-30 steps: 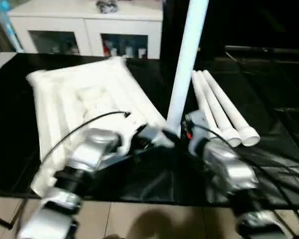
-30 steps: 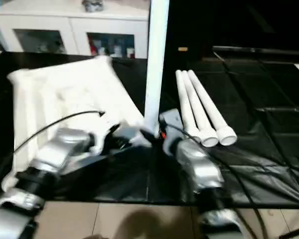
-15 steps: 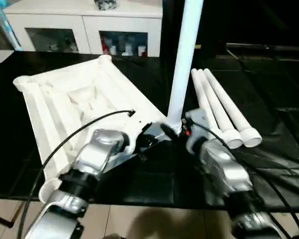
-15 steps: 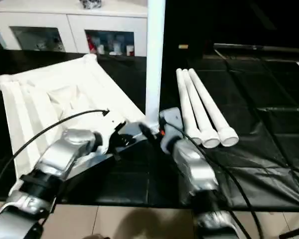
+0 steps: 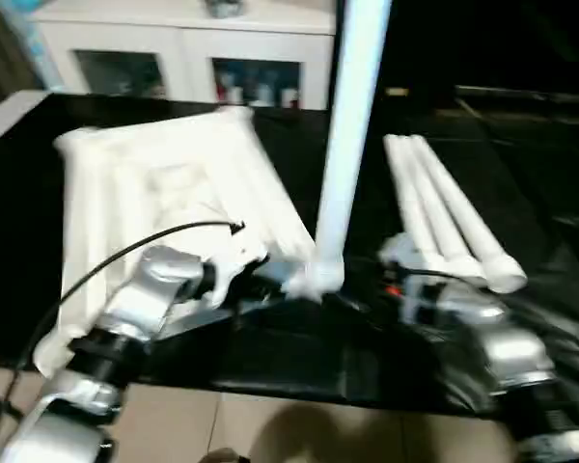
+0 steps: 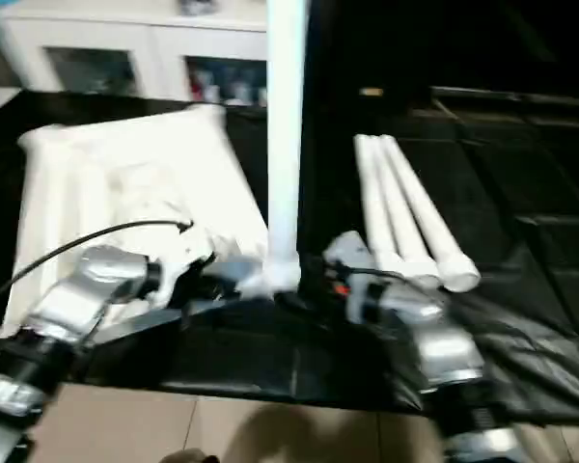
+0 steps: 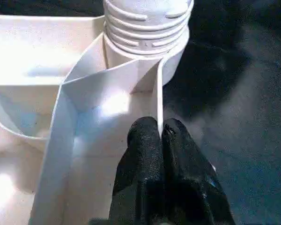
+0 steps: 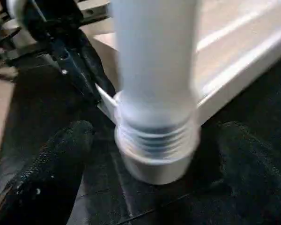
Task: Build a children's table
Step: Rotate leg to tighten
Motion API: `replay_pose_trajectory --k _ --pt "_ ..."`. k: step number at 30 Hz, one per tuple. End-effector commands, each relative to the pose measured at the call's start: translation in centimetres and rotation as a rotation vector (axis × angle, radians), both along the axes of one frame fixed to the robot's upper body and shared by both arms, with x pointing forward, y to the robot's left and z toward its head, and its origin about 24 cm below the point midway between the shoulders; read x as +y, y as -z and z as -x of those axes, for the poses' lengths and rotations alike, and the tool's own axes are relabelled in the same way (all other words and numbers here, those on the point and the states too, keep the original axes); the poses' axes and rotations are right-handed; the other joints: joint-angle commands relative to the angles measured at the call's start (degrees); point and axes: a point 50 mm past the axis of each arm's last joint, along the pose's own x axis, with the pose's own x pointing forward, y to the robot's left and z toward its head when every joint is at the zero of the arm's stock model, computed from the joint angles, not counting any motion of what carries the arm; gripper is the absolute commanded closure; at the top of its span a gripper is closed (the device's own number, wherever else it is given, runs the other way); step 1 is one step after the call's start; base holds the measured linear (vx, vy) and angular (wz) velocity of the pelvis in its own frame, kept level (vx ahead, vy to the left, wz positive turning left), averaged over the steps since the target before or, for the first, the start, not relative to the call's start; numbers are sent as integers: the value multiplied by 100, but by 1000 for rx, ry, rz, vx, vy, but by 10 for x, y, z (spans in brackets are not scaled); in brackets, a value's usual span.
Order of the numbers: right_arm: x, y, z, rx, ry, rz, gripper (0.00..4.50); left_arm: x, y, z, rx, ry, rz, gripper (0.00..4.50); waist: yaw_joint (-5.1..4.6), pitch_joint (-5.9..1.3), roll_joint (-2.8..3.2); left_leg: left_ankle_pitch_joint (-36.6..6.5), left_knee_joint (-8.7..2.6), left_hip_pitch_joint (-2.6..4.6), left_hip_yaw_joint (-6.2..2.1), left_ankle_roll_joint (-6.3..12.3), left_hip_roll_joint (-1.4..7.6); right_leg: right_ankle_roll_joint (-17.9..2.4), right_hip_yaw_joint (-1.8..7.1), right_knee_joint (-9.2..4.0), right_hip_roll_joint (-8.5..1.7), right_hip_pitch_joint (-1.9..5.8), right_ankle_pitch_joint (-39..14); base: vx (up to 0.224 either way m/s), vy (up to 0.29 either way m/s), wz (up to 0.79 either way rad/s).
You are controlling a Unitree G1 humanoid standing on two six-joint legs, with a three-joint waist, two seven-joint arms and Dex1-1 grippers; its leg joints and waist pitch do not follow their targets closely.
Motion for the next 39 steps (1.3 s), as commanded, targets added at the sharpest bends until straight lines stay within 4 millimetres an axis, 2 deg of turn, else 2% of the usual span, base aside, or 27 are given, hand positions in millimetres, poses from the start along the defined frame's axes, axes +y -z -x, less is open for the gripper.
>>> replay_pose_trajectory --k 1,3,9,10,12,14,15,17,21,25,26,29,32,34,35,38,39 --pt "5 -7 0 -13 -72 8 5 -11 3 7 25 123 -14 450 -32 -391 28 -1145 -367 123 -175 243 393 -1132 328 -444 -561 265 -1115 0 0 0" --pt "8 -8 0 -14 -125 20 5 -9 4 10 35 177 -39 450 13 -393 11 -1122 -368 119 -180 208 397 -1114 330 -436 -570 259 -1192 0 0 0" --pt "19 -7 -2 -12 -216 38 5 -8 3 10 35 236 -68 450 15 -402 -7 -1085 -364 111 -181 193 392 -1109 325 -420 -569 255 -1183 0 0 0" --pt "20 -7 -2 -13 -226 40 5 -8 3 9 34 238 -69 450 19 -407 -29 -1067 -360 113 -177 191 390 -1108 326 -422 -574 261 -1173 0 0 0" --pt "21 -6 -1 6 -253 44 21 -7 2 9 31 245 -71 450 24 -407 -13 -1024 -358 112 -177 203 388 -1114 325 -414 -570 257 -1142 0 0 0" --pt "22 -6 -1 6 -263 47 35 -7 2 8 29 245 -74 450 26 -410 -26 -1010 -356 100 -179 211 387 -1107 321 -408 -570 271 -1133 0 0 0" --pt "22 -6 -1 6 -264 47 55 -7 2 8 29 245 -74 450 28 -410 -23 -1010 -358 105 -180 212 391 -1108 323 -411 -571 265 -1132 0 0 0" --pt "22 -6 -1 10 -276 52 55 -6 2 7 28 247 -76 450 28 -408 -29 -1006 -354 99 -178 216 387 -1102 324 -409 -572 267 -1136 0 0 0" --pt "21 -5 0 21 -290 59 97 -4 2 7 27 246 -78 450 29 -404 -22 -1054 -357 106 -179 204 387 -1075 321 -425 -570 260 -1262 0 0 0" --pt "21 -4 -1 35 -292 48 117 -4 3 7 30 247 -77 450 32 -417 -13 -1018 -351 109 -181 190 390 -1110 321 -406 -566 261 -1160 0 0 0" --pt "21 -4 -1 36 -292 47 139 -4 3 7 30 247 -77 450 30 -417 -17 -1013 -347 107 -176 201 386 -1127 319 -406 -566 262 -1120 0 0 0" --pt "21 -3 0 42 -297 45 161 -4 3 6 36 243 -71 450 36 -415 -7 -1019 -348 106 -178 204 389 -1125 320 -412 -572 265 -1139 0 0 0" --pt "22 -2 2 56 -299 30 174 -4 3 5 39 217 -51 450 34 -415 -8 -1040 -348 109 -178 192 388 -1134 319 -409 -566 265 -1128 0 0 0" --pt "26 0 3 63 -267 -8 176 -7 0 0 24 137 -21 450 37 -417 20 -1051 -346 123 -177 178 394 -1164 321 -414 -563 257 -1085 0 0 0" --pt "28 0 3 62 -249 -14 176 -8 0 -2 21 109 -12 450 37 -409 14 -1075 -349 124 -176 172 393 -1168 321 -417 -558 254 -1108 0 0 0" --pt "42 8 2 49 -126 -27 177 -16 -4 -9 11 -33 51 450 26 -377 13 -1298 -378 137 -197 62 389 -1115 318 -460 -586 246 -1549 0 0 0" --pt "47 12 1 50 -78 -26 178 -19 -5 -11 8 -75 67 450 -30 -369 -6 -1416 -402 142 -216 -34 380 -1028 316 -478 -594 258 -1852 0 0 0"
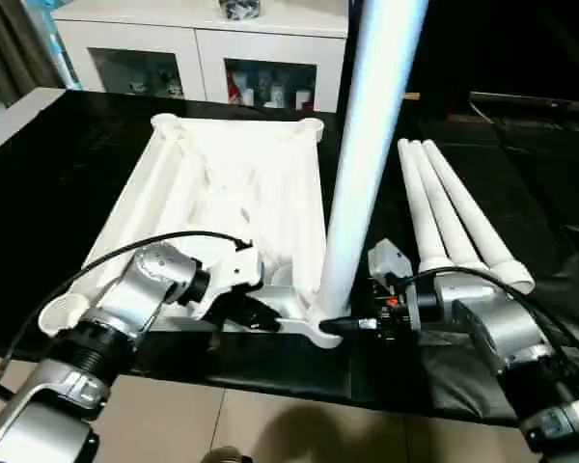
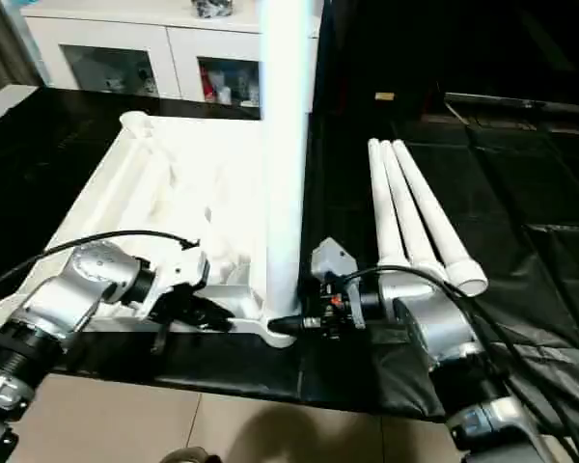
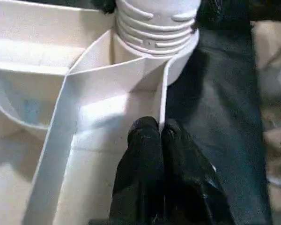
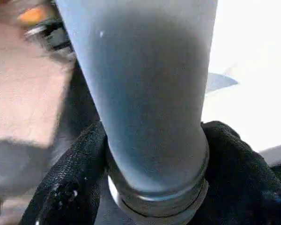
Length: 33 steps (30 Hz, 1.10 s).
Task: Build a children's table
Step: Rotate leg to tighten
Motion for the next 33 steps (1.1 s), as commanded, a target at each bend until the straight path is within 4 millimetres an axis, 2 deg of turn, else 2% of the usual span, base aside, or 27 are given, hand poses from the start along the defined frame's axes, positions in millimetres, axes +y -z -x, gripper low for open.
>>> replay_pose_trajectory --k 1,3,5,7,8,9,11,14,15,17,20,23,26,29,30,32,33 --pt "24 6 3 5 19 -12 178 -12 -8 -9 -44 -113 58 450 -51 -351 4 -1469 -426 112 -221 -42 372 -996 315 -522 -597 224 -1984 0 0 0" --pt "40 15 0 24 150 -9 178 -20 -9 -11 -41 -209 85 450 -172 -340 -11 -1538 -448 89 -245 -135 349 -919 306 -540 -601 235 -2215 0 0 0" --pt "46 16 -2 32 192 -18 178 -23 -10 -12 -42 -237 91 450 -206 -350 -14 -1542 -447 88 -255 -113 344 -853 305 -556 -610 256 -2299 0 0 0" --pt "64 19 -10 48 334 -27 178 -33 -13 -16 -55 -342 108 450 -307 -339 1 -1535 -444 96 -240 -125 349 -953 324 -545 -584 213 -2113 0 0 0" --pt "71 21 -12 64 386 -27 178 -38 -14 -17 -58 -384 116 450 -344 -348 7 -1502 -447 83 -256 -151 339 -971 308 -541 -588 235 -2101 0 0 0" --pt "76 22 -14 79 423 -26 178 -41 -16 -18 -62 -412 123 450 -357 -355 -23 -1452 -449 70 -257 -145 337 -960 305 -532 -585 253 -2044 0 0 0" --pt "83 24 -18 78 492 1 178 -49 -18 -21 -81 -478 130 450 -373 -363 -12 -1341 -424 91 -224 -86 331 -1009 332 -530 -571 220 -1796 0 0 0" --pt "88 23 -21 80 535 -3 178 -58 -22 -22 -103 -524 143 450 -370 -375 -4 -1189 -405 82 -210 28 319 -1054 335 -520 -560 239 -1489 0 0 0" --pt "87 22 -22 75 542 -11 178 -60 -22 -21 -105 -522 145 450 -366 -374 -33 -1129 -400 75 -198 78 317 -1041 335 -523 -554 246 -1398 0 0 0" --pt "84 20 -23 57 557 -26 122 -59 -22 -19 -109 -514 138 450 -334 -391 -10 -956 -397 52 -202 145 314 -1020 328 -490 -552 267 -1211 0 0 0" --pt "78 18 -24 36 557 -36 99 -56 -20 -18 -112 -504 126 450 -321 -410 -6 -804 -384 39 -196 210 320 -1071 329 -453 -543 266 -850 0 0 0" --pt "68 14 -22 14 525 -60 66 -47 -17 -18 -112 -494 102 450 -316 -394 -13 -911 -388 45 -192 238 320 -1082 327 -468 -546 268 -915 0 0 0" --pt "55 9 -19 -22 452 -77 41 -40 -15 -16 -112 -448 80 450 -299 -387 -6 -995 -400 49 -205 247 326 -984 324 -490 -544 274 -1092 0 0 0" --pt "33 5 -17 -60 384 -56 7 -30 -12 -13 -101 -372 64 450 -299 -379 -16 -1038 -396 51 -199 262 325 -980 323 -506 -546 273 -1188 0 0 0" --pt "17 2 -16 -75 326 -45 7 -22 -9 -10 -96 -309 41 450 -285 -377 -18 -1066 -392 54 -199 271 324 -958 323 -520 -544 277 -1260 0 0 0" --pt "12 0 -15 -81 304 -43 2 -19 -8 -9 -97 -287 33 450 -273 -378 3 -1068 -387 66 -190 288 336 -984 331 -508 -543 250 -1252 0 0 0" --pt "0 -3 -14 -77 250 -42 2 -14 -8 -4 -83 -187 32 450 -264 -377 -19 -1059 -389 60 -187 289 336 -1000 329 -505 -542 256 -1239 0 0 0"
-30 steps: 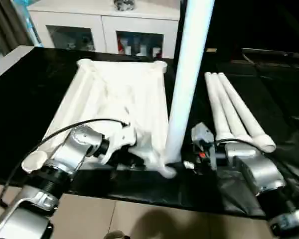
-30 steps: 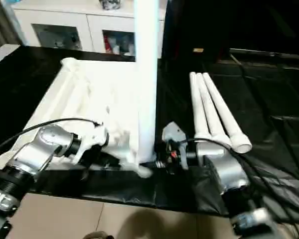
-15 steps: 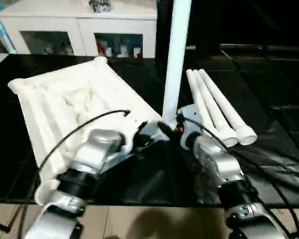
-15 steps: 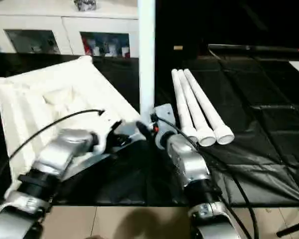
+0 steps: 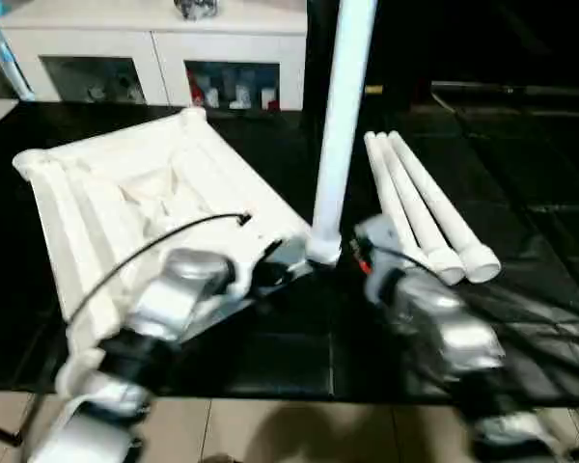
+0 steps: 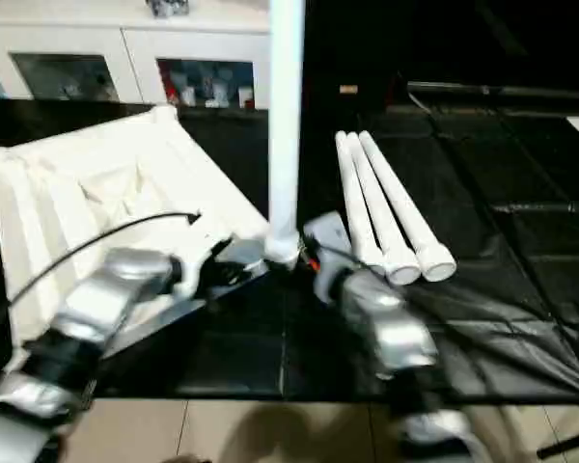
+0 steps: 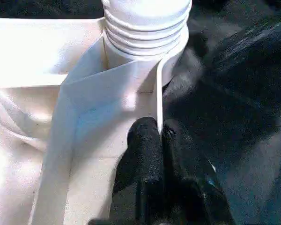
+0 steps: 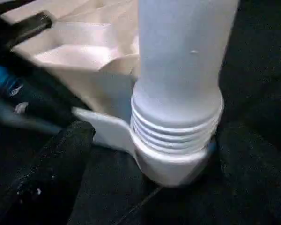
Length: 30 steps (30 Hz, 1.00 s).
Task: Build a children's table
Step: Rotate leg to tighten
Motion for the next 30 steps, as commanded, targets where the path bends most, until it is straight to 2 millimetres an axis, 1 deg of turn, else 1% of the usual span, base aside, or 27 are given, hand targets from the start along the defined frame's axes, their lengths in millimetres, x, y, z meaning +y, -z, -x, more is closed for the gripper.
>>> replay_pose_trajectory --k 1,2,3,4,5,6,7,8,9,10,12,15,16,18,19,21,22,23,24,26,28,30 --pt "-3 -8 3 -24 -88 -21 2 -4 -5 6 -3 148 27 450 45 -378 -9 -1056 -357 69 -194 323 343 -984 328 -481 -558 308 -1283 0 0 0" --pt "-8 -9 5 -22 -117 -16 2 -2 -4 8 2 195 20 450 56 -385 -8 -1019 -355 79 -187 314 356 -1001 332 -467 -557 300 -1229 0 0 0" --pt "-16 -11 9 -16 -192 6 2 4 -2 12 28 271 -2 450 92 -385 7 -1008 -347 89 -183 343 354 -1017 322 -468 -536 286 -1181 0 0 0" --pt "-19 -13 11 -6 -235 15 2 7 -2 14 38 303 -19 450 130 -389 15 -978 -346 101 -167 342 374 -1036 325 -444 -531 276 -1093 0 0 0" --pt "-22 -13 13 7 -273 23 2 9 -1 14 47 323 -31 450 155 -385 18 -982 -343 106 -167 338 375 -1054 321 -441 -525 267 -1071 0 0 0" --pt "-23 -14 14 13 -294 31 2 10 -1 15 53 332 -35 450 189 -382 5 -1023 -347 108 -162 344 381 -1064 320 -435 -525 269 -1084 0 0 0" --pt "-23 -14 15 16 -307 36 2 11 -1 15 57 338 -37 450 220 -385 8 -1013 -345 101 -165 324 384 -1085 320 -427 -547 275 -1101 0 0 0" --pt "-24 -14 16 19 -340 57 2 13 0 16 66 363 -50 450 232 -385 12 -1023 -347 100 -168 316 387 -1080 321 -431 -551 271 -1130 0 0 0" --pt "-24 -15 18 25 -383 77 2 16 0 17 77 395 -65 450 250 -383 1 -1043 -346 100 -164 296 383 -1075 321 -434 -552 271 -1189 0 0 0" --pt "-23 -15 18 26 -408 84 2 17 0 18 79 409 -73 450 277 -381 17 -1103 -346 112 -164 268 386 -1063 325 -453 -564 259 -1295 0 0 0" --pt "-18 -15 20 31 -468 95 2 20 1 18 85 445 -93 450 287 -380 -2 -1147 -352 100 -172 240 379 -1026 323 -454 -563 271 -1398 0 0 0" --pt "-11 -15 20 29 -517 105 2 22 1 19 91 487 -107 450 291 -387 -10 -1170 -358 108 -181 199 387 -996 322 -453 -569 261 -1481 0 0 0" --pt "-10 -14 20 28 -522 107 2 22 1 19 93 492 -109 450 289 -387 -9 -1140 -360 99 -184 188 384 -1007 322 -442 -567 264 -1459 0 0 0" --pt "-4 -13 17 16 -528 121 2 23 0 20 95 514 -121 450 287 -391 -2 -1145 -358 110 -181 164 389 -1020 324 -439 -575 250 -1439 0 0 0" --pt "-2 -13 16 15 -529 121 19 23 0 20 92 514 -123 450 277 -391 -21 -1125 -358 100 -178 160 383 -1059 323 -435 -573 257 -1397 0 0 0" --pt "1 -13 14 15 -534 115 41 23 0 20 86 521 -128 450 288 -394 -7 -1087 -355 102 -179 164 391 -1089 325 -415 -568 257 -1288 0 0 0" --pt "2 -14 13 9 -535 113 50 23 1 20 86 526 -129 450 289 -396 -24 -1080 -358 107 -177 171 396 -1088 322 -414 -569 260 -1267 0 0 0" --pt "2 -14 12 8 -536 112 50 23 1 20 86 528 -129 450 292 -397 -16 -1071 -355 105 -178 172 396 -1099 323 -408 -574 260 -1252 0 0 0" --pt "4 -15 12 7 -542 109 71 22 1 21 86 534 -127 450 294 -398 -15 -1048 -351 100 -173 177 390 -1100 323 -407 -573 264 -1226 0 0 0" --pt "4 -15 12 9 -547 110 78 22 1 21 85 538 -126 450 297 -401 -25 -1029 -350 97 -173 181 390 -1093 324 -404 -574 268 -1213 0 0 0" --pt "4 -14 11 10 -550 110 89 22 1 21 85 540 -126 450 300 -399 -22 -1016 -349 97 -172 190 387 -1075 325 -406 -572 269 -1226 0 0 0" --pt "6 -14 10 10 -556 110 115 21 1 20 84 542 -124 450 298 -395 -17 -1052 -351 99 -173 180 387 -1066 321 -415 -575 263 -1324 0 0 0"
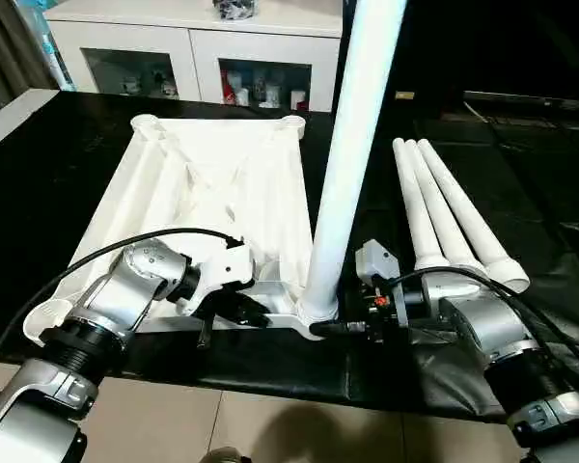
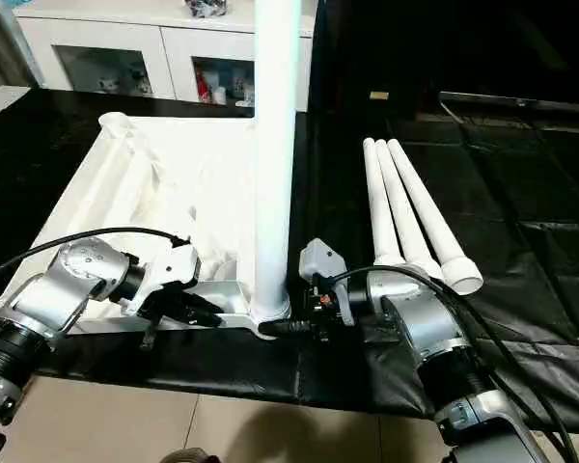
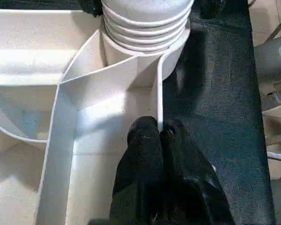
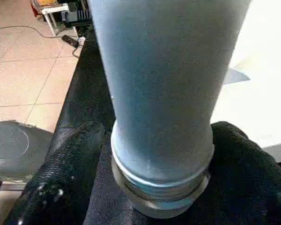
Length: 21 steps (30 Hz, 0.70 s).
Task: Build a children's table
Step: Rotate leg to tighten
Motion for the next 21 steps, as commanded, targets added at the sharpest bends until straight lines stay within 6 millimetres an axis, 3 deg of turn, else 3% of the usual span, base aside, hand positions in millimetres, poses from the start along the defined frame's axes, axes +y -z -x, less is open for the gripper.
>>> replay_pose_trajectory --k 1,7,17,21 --pt "3 -4 -3 -18 -23 3 123 -5 6 5 29 69 -37 450 -27 -393 -9 -1056 -367 101 -174 172 384 -1067 323 -424 -571 255 -1337 0 0 0" --pt "3 -3 -4 -13 -28 -5 165 -4 7 4 31 67 -40 450 -25 -404 1 -1020 -362 98 -174 173 384 -1097 323 -405 -563 261 -1155 0 0 0" --pt "5 2 1 6 -30 -21 178 -7 8 3 50 32 -4 450 -24 -403 26 -1099 -366 109 -178 141 388 -1128 320 -411 -563 263 -1183 0 0 0" --pt "13 10 1 2 141 -54 180 -17 4 -7 29 -127 82 450 -29 -387 60 -1213 -384 122 -188 82 396 -1125 323 -430 -561 254 -1284 0 0 0"
